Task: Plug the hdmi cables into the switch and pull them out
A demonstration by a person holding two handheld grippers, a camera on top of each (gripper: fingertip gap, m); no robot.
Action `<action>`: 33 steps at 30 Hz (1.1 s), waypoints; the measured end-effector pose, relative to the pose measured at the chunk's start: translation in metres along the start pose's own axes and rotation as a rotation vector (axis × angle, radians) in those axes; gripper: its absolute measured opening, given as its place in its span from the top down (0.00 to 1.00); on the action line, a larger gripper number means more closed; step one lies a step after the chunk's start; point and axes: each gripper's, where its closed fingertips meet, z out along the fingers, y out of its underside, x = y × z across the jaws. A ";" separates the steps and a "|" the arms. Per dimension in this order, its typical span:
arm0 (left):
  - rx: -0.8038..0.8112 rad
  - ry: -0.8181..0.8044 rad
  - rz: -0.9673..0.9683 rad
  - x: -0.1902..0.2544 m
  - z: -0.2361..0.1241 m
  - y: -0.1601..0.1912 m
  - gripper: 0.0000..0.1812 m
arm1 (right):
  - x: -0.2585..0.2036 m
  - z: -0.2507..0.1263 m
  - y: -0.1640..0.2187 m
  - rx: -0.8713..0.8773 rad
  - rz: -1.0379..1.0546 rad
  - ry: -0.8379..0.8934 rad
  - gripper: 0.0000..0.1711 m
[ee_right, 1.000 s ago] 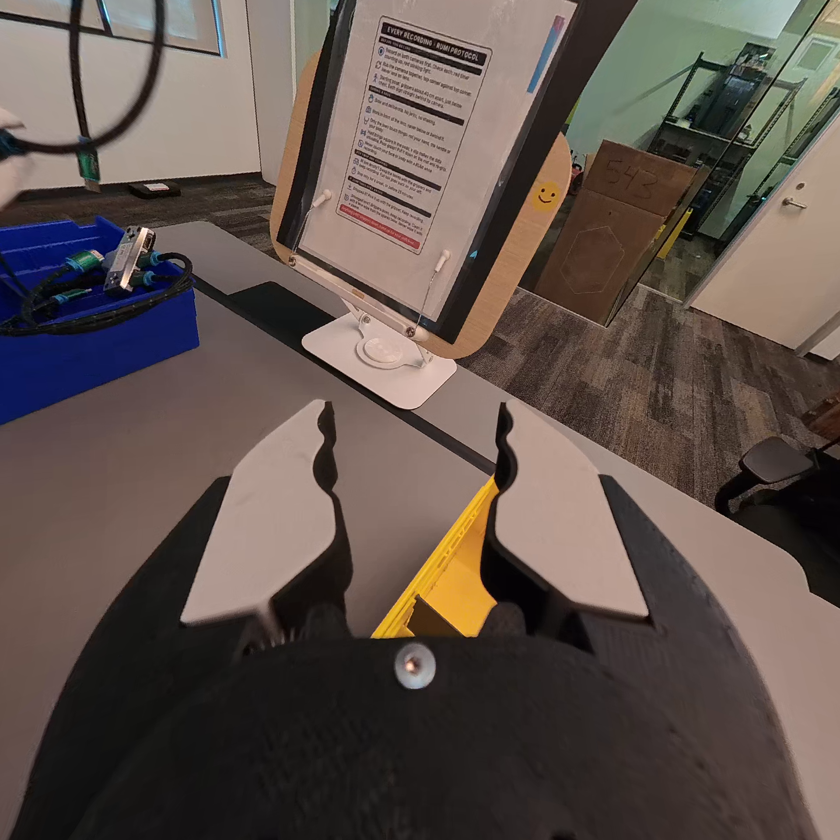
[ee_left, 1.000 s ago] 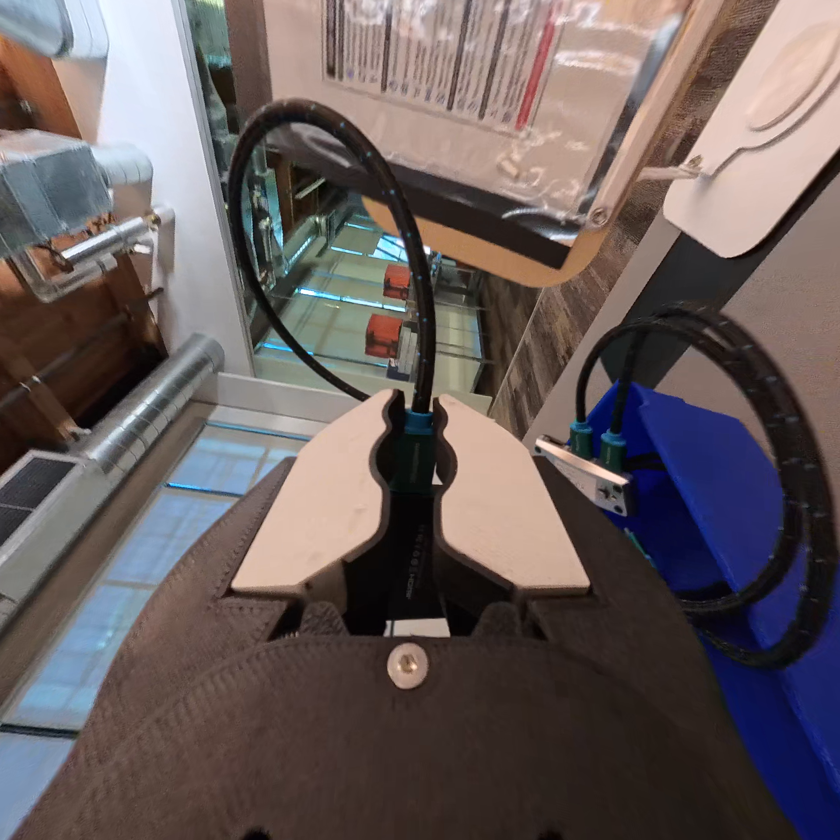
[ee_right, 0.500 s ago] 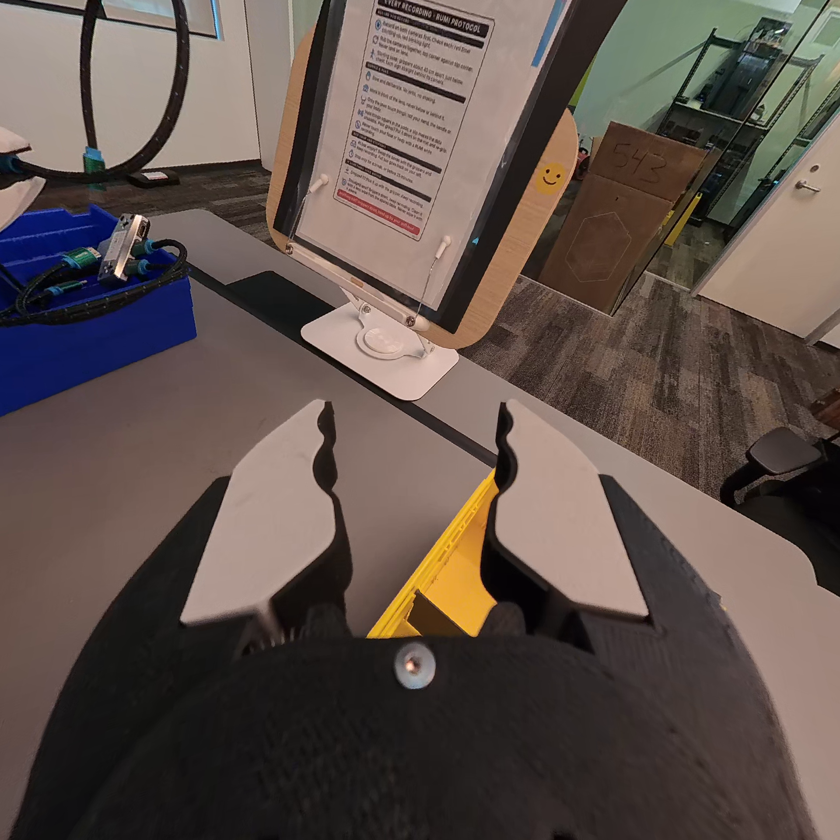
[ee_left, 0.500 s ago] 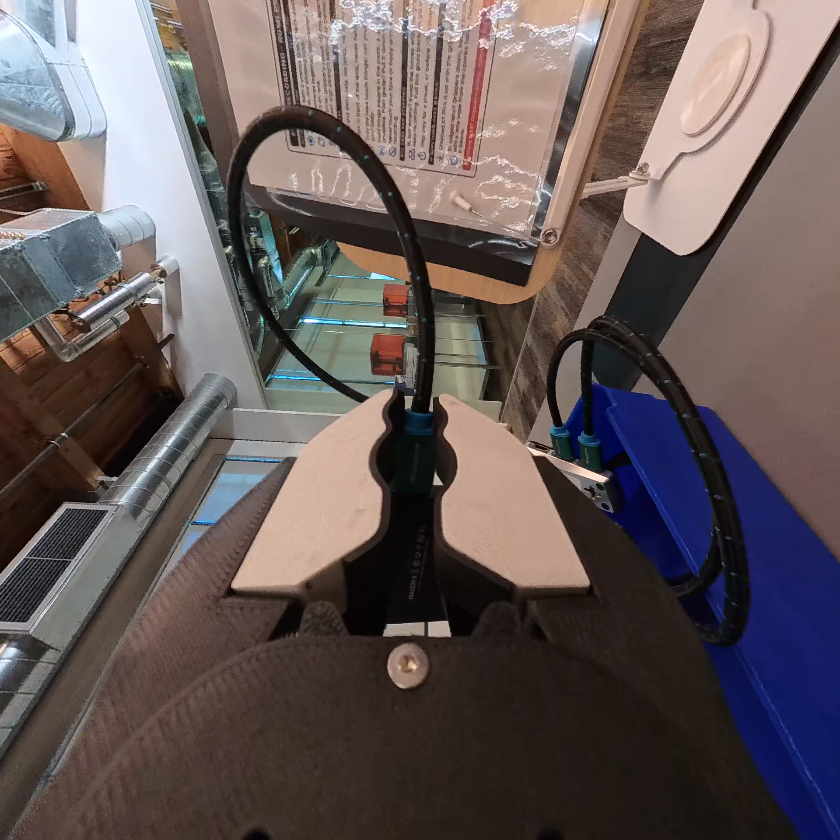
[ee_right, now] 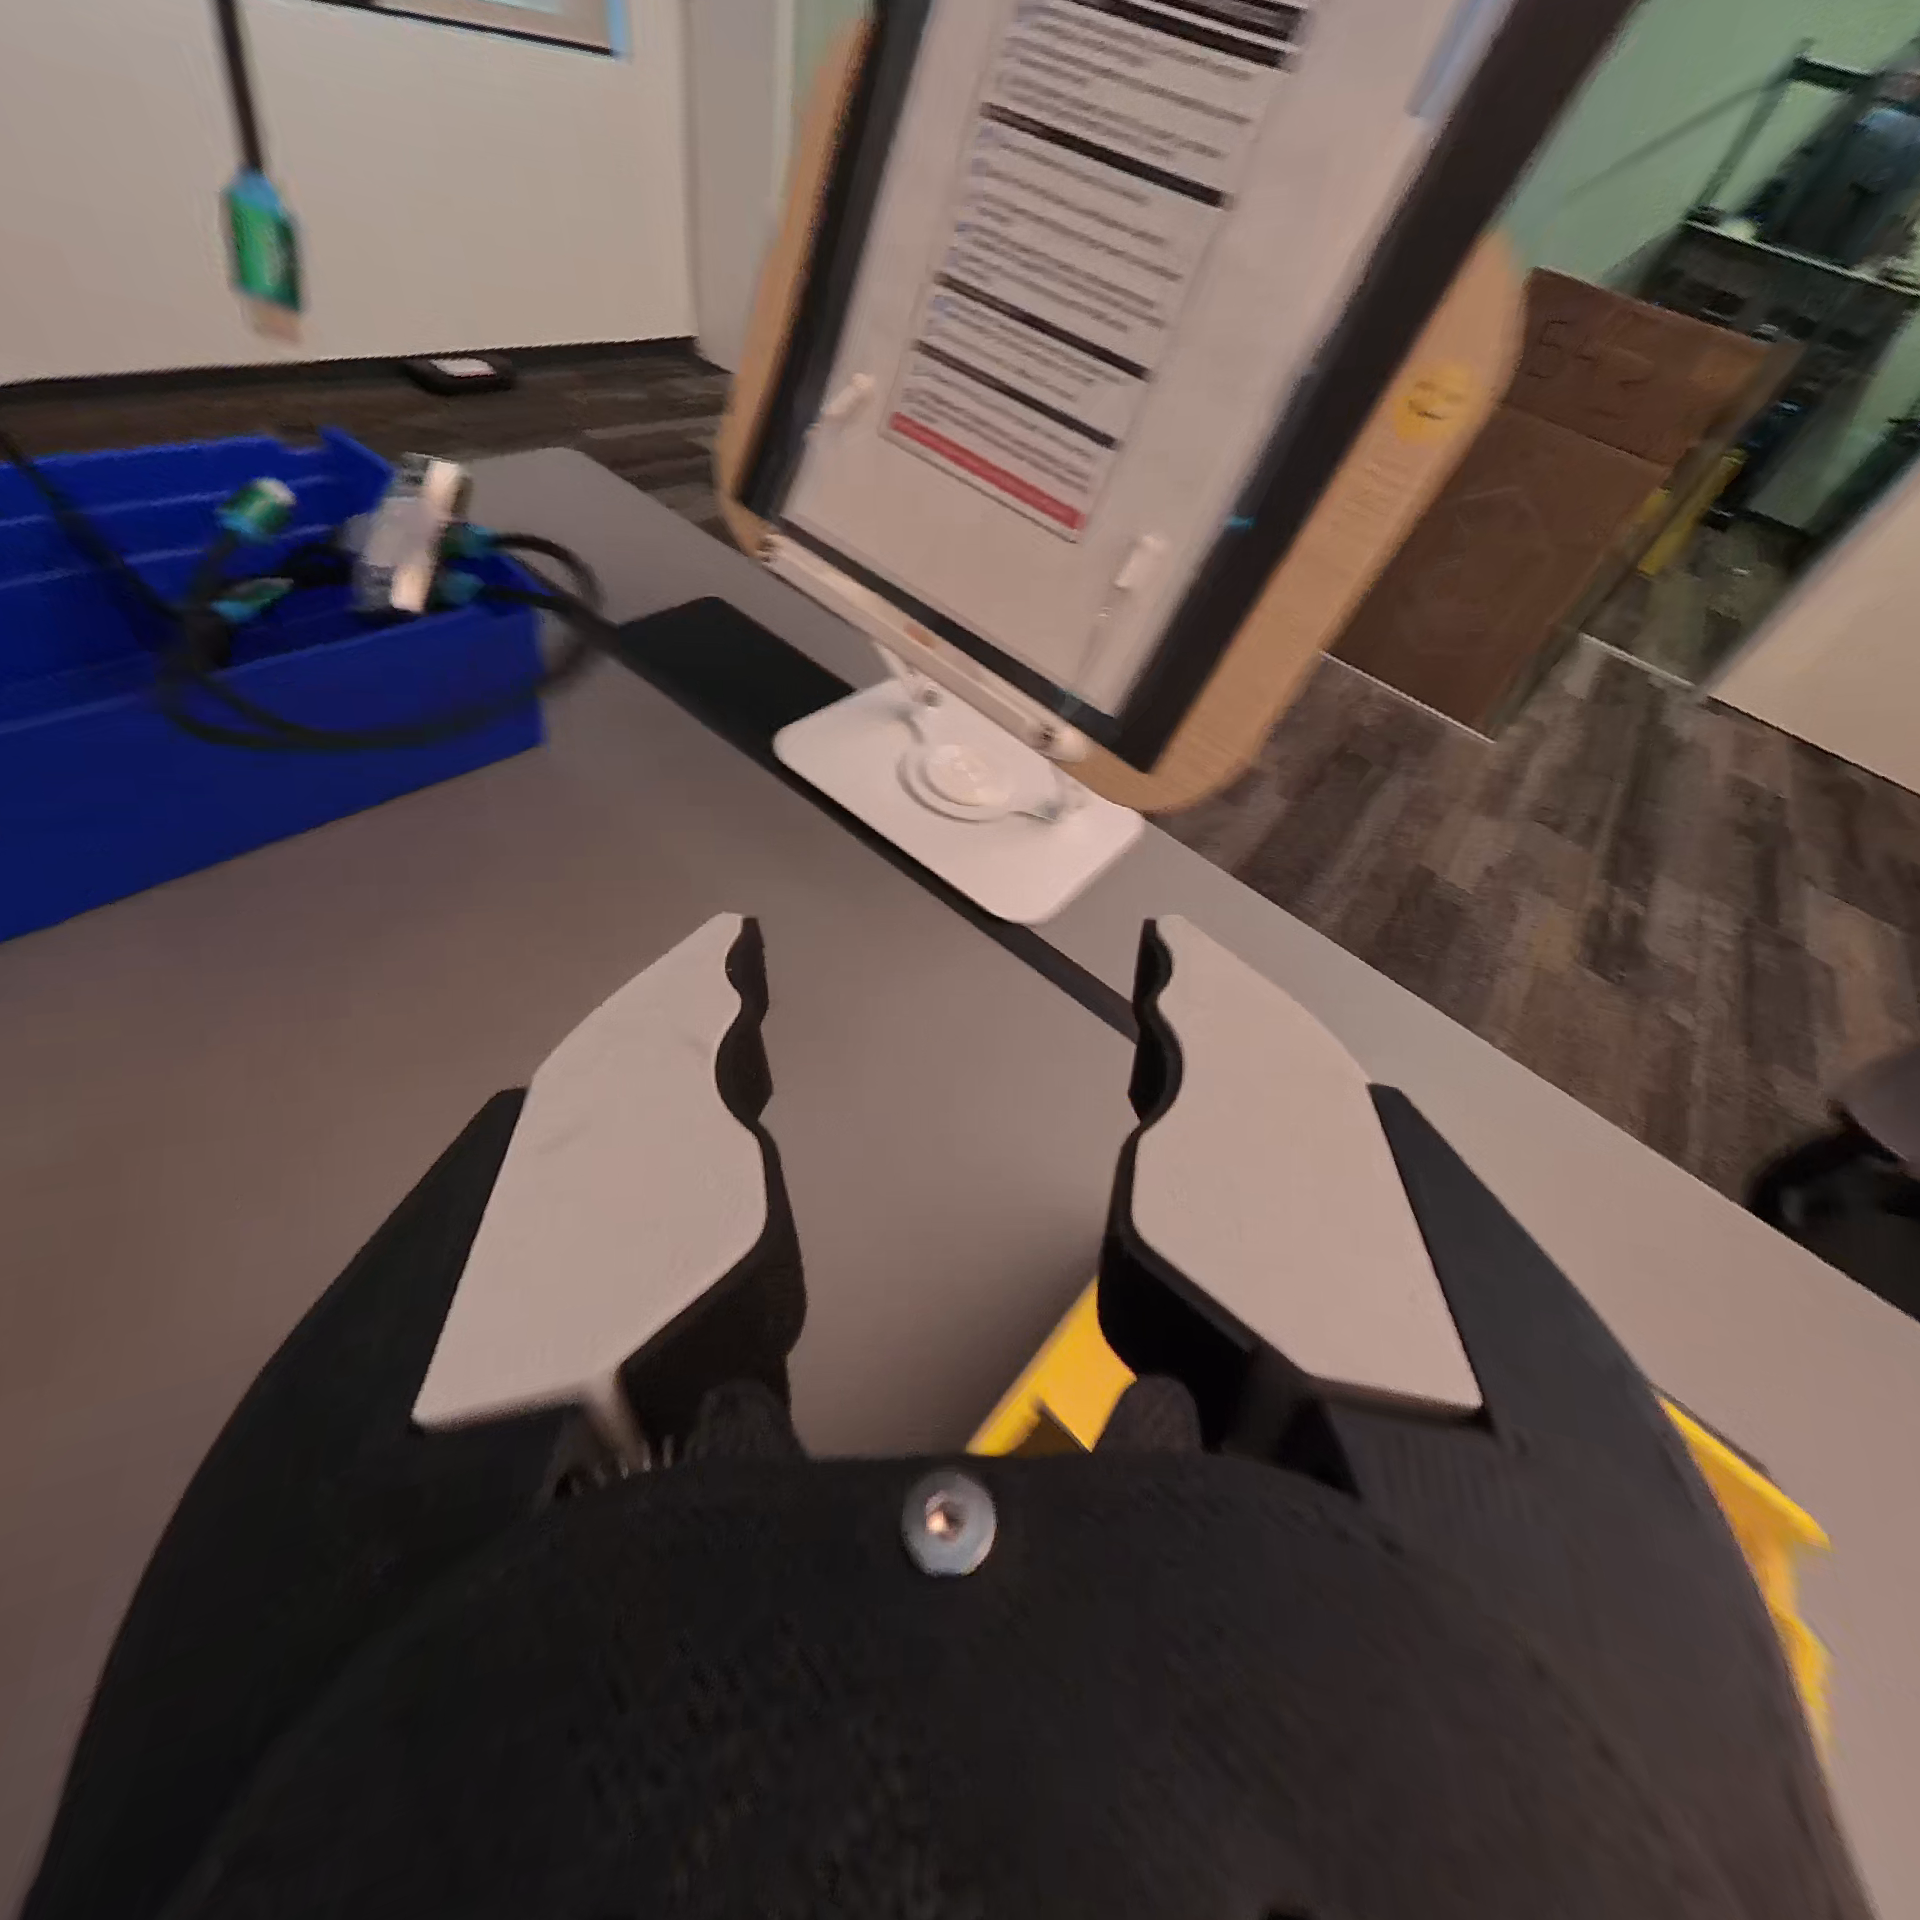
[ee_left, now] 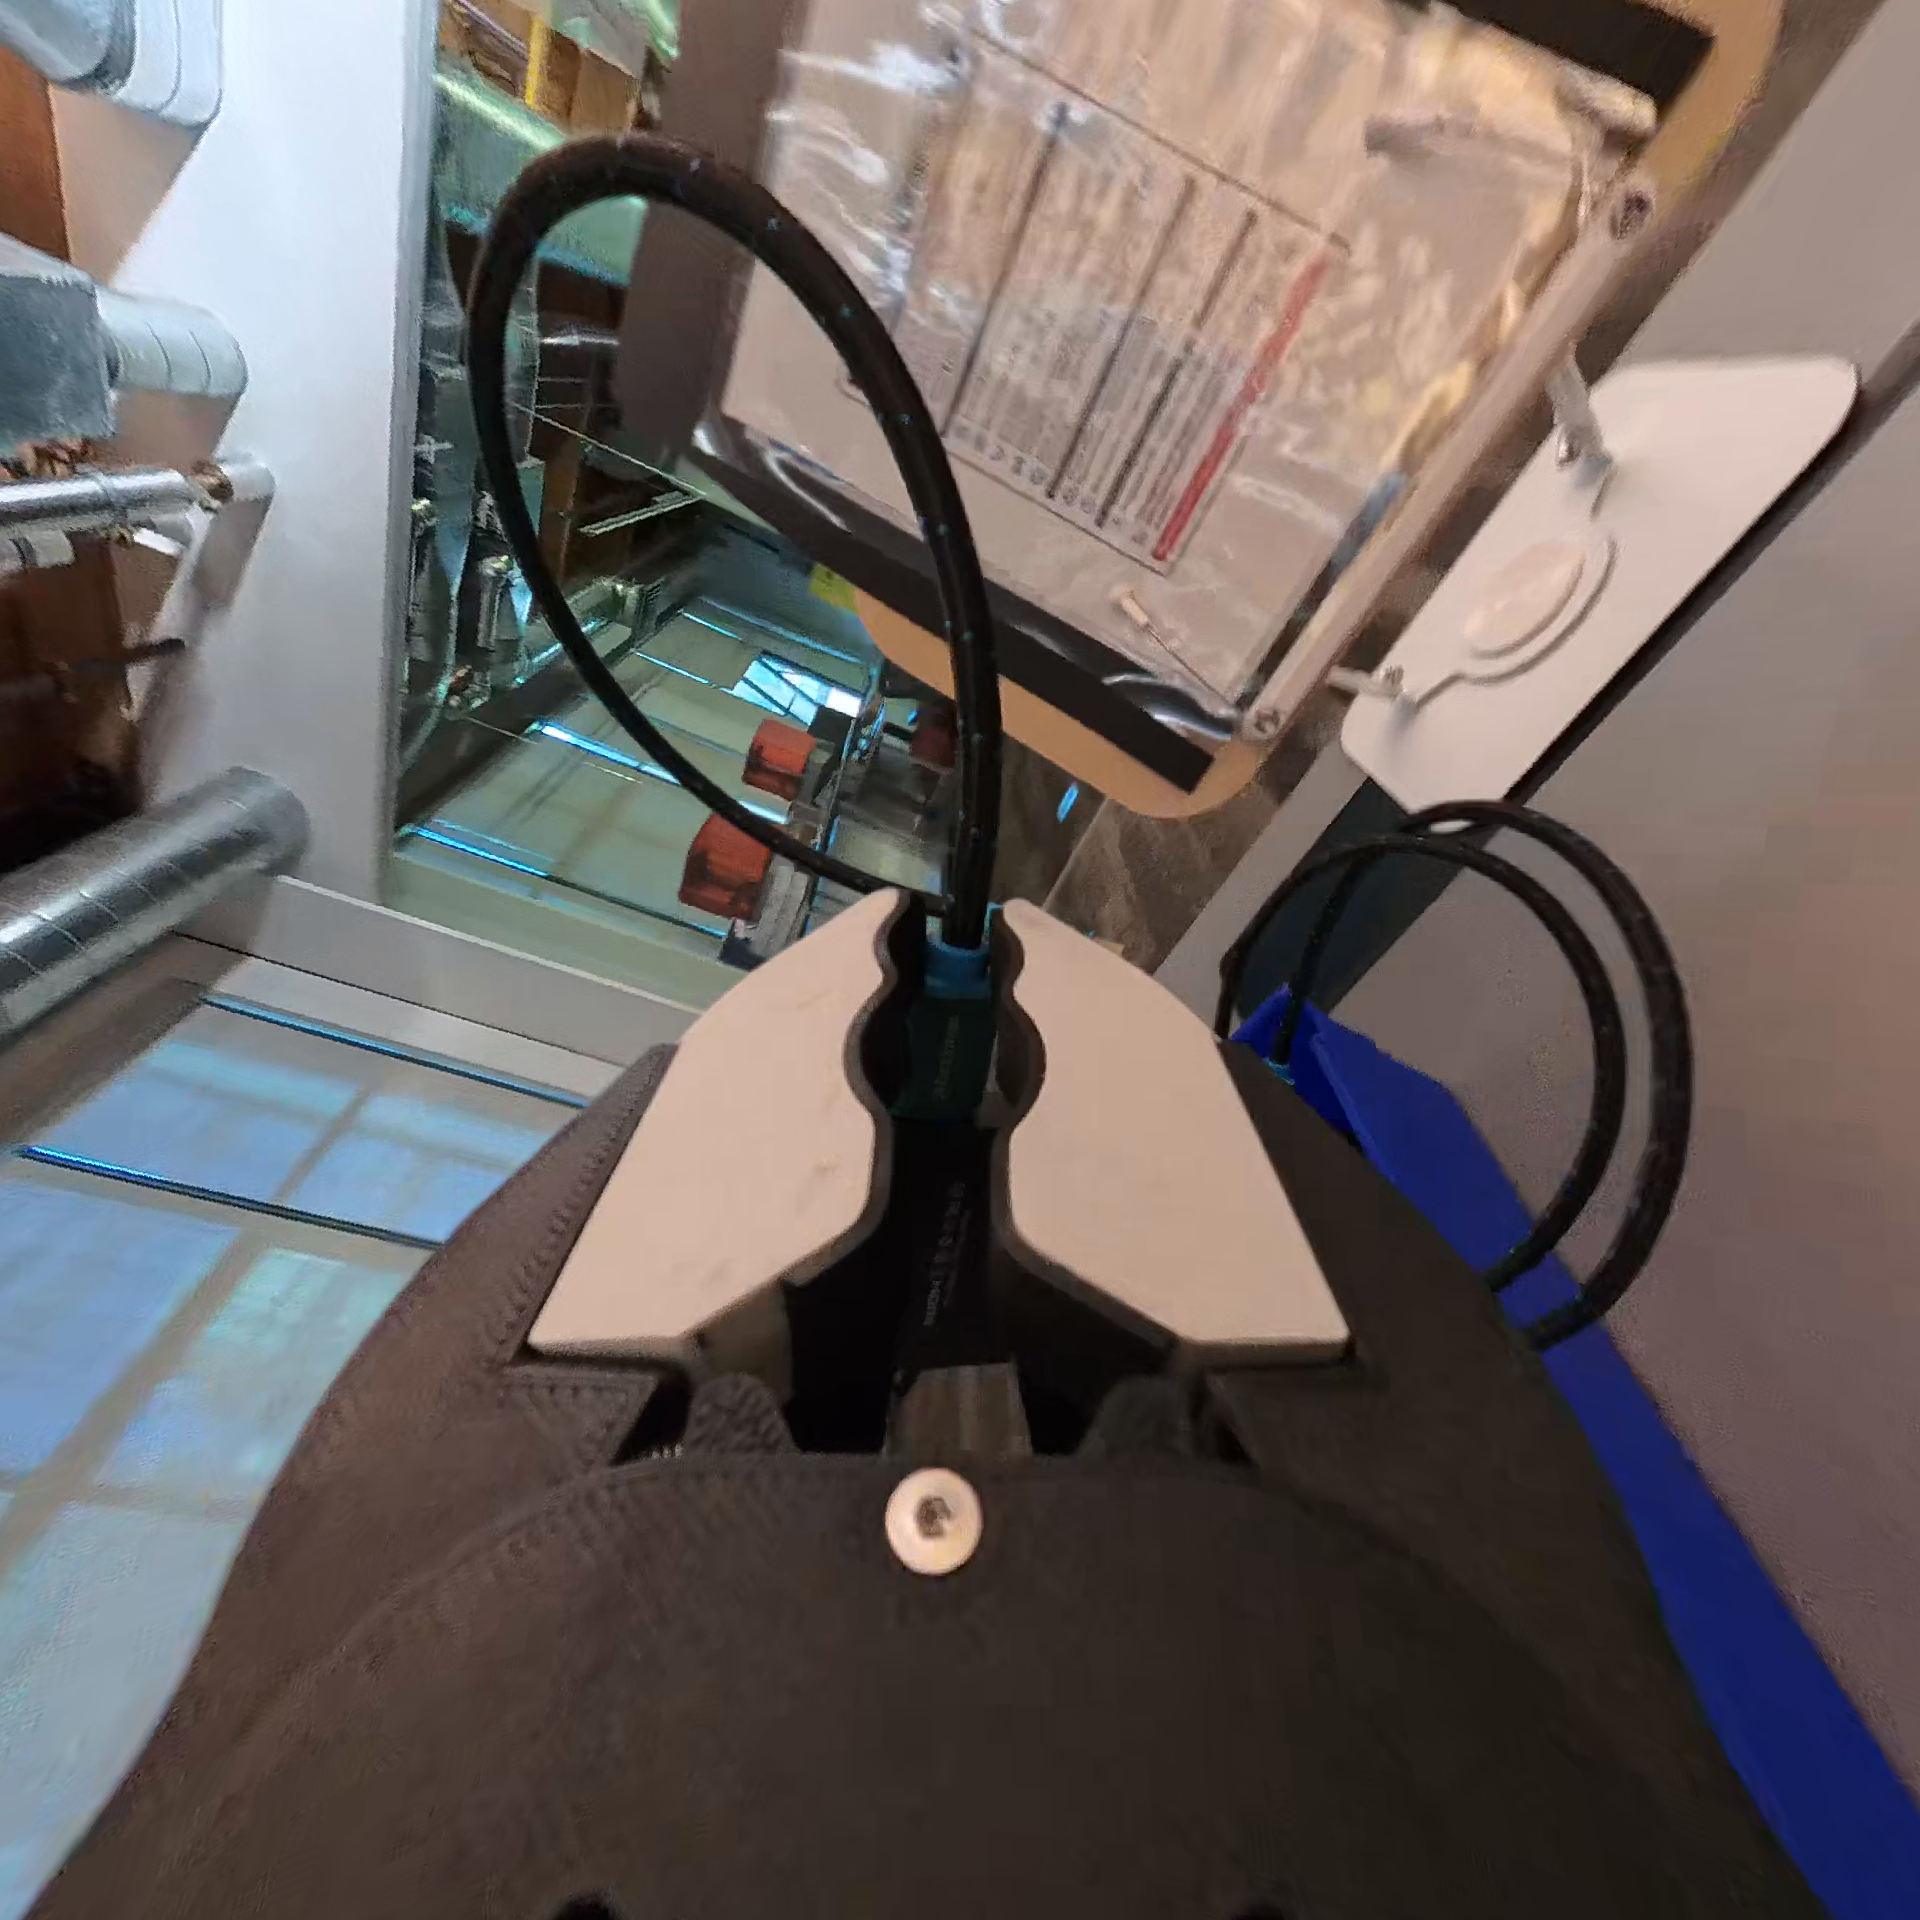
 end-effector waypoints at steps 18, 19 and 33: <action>0.320 0.197 -0.246 0.004 -0.071 -0.070 0.94 | -0.238 0.019 -0.044 0.310 -0.126 -0.647 0.59; 0.311 0.219 -0.234 0.011 -0.065 -0.070 0.94 | -0.235 0.018 -0.044 0.301 -0.087 -0.680 0.59; 0.200 0.715 -0.173 0.168 -0.005 -0.073 0.94 | -0.201 0.066 0.044 -0.222 0.467 -0.971 0.62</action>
